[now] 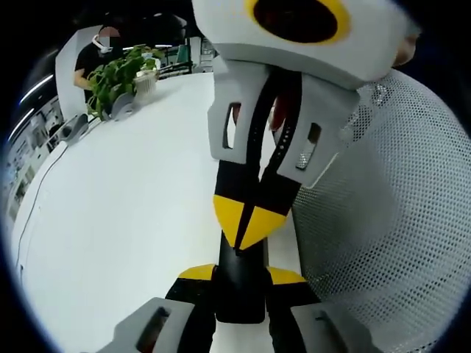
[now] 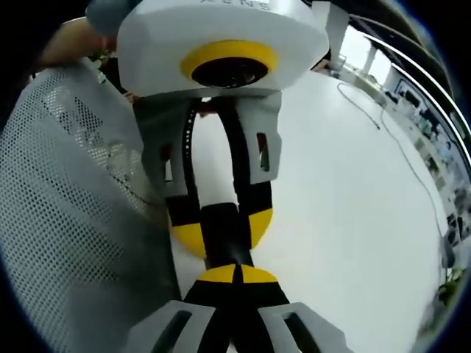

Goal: Press the specified remote control buttons in sequence, fully releasing each button before pressing the next.

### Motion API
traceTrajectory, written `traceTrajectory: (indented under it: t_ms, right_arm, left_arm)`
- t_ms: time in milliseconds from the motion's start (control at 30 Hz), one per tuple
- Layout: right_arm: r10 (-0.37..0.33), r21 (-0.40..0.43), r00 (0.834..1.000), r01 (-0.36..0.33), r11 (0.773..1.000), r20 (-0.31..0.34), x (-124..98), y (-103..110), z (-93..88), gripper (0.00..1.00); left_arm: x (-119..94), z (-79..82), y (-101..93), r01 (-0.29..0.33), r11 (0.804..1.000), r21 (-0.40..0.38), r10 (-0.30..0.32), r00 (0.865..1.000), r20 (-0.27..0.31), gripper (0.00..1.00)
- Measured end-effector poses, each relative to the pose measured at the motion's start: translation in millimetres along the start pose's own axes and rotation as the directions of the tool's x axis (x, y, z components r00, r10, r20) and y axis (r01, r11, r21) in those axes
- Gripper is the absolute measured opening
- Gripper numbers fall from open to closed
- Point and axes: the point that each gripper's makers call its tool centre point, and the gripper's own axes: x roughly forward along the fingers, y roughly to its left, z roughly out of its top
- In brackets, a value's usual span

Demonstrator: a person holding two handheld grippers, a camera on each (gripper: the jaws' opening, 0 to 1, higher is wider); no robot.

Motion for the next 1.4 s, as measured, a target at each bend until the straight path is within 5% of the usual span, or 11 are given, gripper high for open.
traceTrajectory:
  t_ms: [133, 300, 933, 1133, 1400]
  right_arm:
    - [0.042, 0.059, 0.999, -0.044, 0.997, 0.029, -3, 3, -0.8, 0.0]
    - [0.061, 0.031, 0.997, -0.062, 0.998, 0.043, 0, 12, 5.3, 0.0]
    - [0.026, 0.035, 0.999, -0.027, 0.999, 0.025, 3, 7, 6.6, 0.0]
    - [0.071, 0.073, 0.994, -0.077, 0.994, 0.086, 0, 7, 5.0, 0.0]
    - [0.05, 0.034, 0.997, -0.052, 0.998, 0.055, -4, 3, -4.1, 0.03]
  left_arm:
    - [0, 0.2, 0.0, 0.0, 1.0, -0.003, 0.0, 1.0, -0.007, 0.25]
    - [-1, 0.4, 0.0, 0.003, 1.0, -0.004, -0.003, 1.0, -0.004, 0.25]
    - [-1, 0.1, 0.5, 0.001, 1.0, -0.005, -0.001, 1.0, -0.001, 0.25]
    - [0, 0.1, 0.5, -0.001, 1.0, 0.002, 0.001, 1.0, 0.001, 0.25]
    - [0, 0.2, 0.5, 0.001, 1.0, 0.005, -0.001, 1.0, 0.001, 0.25]
